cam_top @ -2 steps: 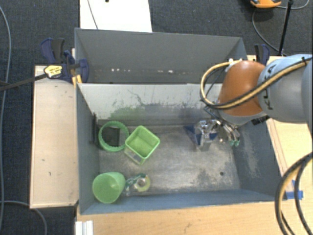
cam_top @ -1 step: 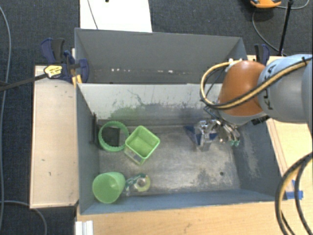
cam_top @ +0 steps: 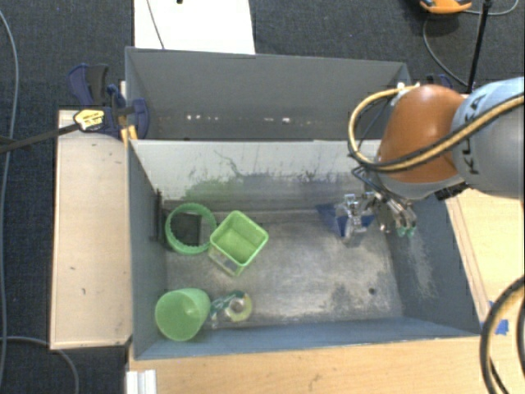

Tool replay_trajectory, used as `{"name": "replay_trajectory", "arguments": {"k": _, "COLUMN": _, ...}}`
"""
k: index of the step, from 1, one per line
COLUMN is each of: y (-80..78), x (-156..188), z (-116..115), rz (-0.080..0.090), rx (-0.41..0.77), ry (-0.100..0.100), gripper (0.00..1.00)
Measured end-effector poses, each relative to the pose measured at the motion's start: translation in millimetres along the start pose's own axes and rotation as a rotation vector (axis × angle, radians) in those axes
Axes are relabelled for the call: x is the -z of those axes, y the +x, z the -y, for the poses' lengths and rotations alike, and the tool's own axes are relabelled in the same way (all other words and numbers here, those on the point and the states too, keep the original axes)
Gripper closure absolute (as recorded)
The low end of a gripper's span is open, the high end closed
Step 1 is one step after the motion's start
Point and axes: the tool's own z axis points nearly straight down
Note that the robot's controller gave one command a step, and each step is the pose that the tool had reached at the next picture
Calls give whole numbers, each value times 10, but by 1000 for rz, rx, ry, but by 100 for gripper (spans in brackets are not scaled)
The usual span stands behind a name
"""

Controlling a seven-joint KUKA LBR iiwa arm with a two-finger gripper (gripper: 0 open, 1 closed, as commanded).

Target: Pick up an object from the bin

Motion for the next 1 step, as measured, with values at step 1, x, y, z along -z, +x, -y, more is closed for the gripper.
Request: {"name": "replay_trajectory", "arguments": {"k": 1, "y": 76, "x": 957, "z": 1, "rz": 9, "rx": -43, "ry": 1, "gripper": 100}}
